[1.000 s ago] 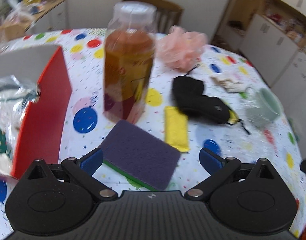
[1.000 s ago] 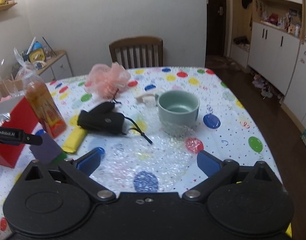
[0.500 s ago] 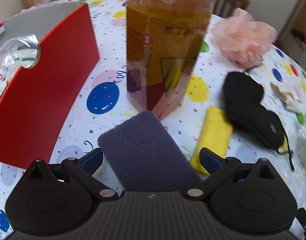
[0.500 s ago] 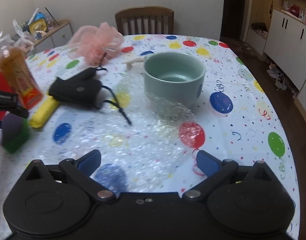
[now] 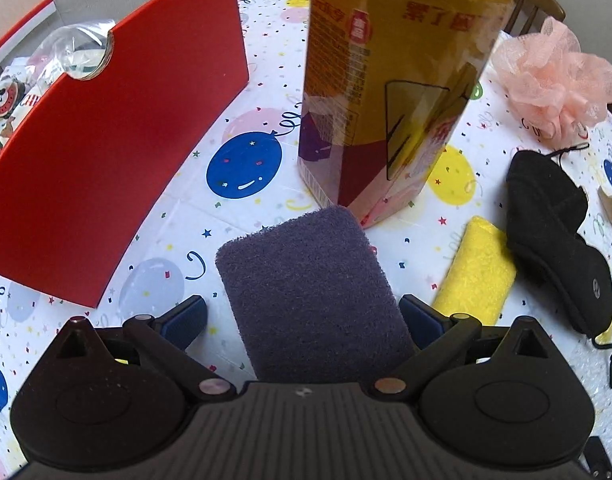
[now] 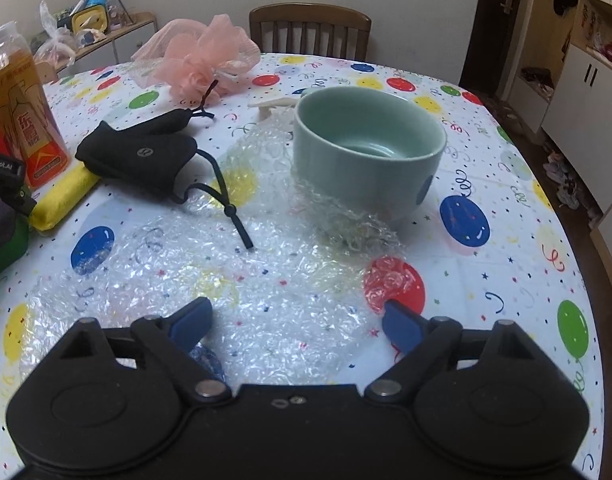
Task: Organize soft objects
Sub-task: 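Grasp the purple sponge with the left gripper while the right grasps the bubble wrap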
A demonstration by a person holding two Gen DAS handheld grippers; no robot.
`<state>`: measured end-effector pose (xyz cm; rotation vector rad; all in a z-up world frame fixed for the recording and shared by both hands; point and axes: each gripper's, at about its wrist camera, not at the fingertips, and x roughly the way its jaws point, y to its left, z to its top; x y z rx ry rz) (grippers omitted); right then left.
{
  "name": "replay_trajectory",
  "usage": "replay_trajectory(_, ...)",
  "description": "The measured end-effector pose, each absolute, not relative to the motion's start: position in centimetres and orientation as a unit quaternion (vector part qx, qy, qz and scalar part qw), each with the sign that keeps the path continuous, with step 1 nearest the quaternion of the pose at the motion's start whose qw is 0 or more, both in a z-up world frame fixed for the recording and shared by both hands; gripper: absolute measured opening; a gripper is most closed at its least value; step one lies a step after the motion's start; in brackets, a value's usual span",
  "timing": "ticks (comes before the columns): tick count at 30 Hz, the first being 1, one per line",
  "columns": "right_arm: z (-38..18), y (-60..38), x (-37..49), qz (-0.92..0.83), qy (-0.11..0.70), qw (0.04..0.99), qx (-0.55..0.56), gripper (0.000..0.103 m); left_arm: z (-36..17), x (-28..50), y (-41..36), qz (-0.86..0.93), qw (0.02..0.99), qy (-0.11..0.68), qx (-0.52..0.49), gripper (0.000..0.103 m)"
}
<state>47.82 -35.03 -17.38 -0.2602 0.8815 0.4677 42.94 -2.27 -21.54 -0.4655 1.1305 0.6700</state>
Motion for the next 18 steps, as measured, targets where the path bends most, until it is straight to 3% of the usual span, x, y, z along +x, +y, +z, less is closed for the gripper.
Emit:
replay_trajectory(3, -17.3, -34.9, 47.6, 0.225, 0.417, 0.871, -0.13, 0.086, -21.6, 43.2, -2.6, 0.31, 0.767, 0.523, -0.205, 0.099)
replay_trajectory(7, -17.0, -35.0, 47.4, 0.236, 0.42, 0.868, -0.118, 0.072, -21.3, 43.3, -3.1, 0.304, 0.774, 0.519, -0.198, 0.085)
replay_trajectory(18, -16.3, -34.8, 46.0, 0.24, 0.424, 0.866, -0.116, 0.013, -20.8, 42.3, -3.3, 0.268, 0.794, 0.514, -0.181, 0.083)
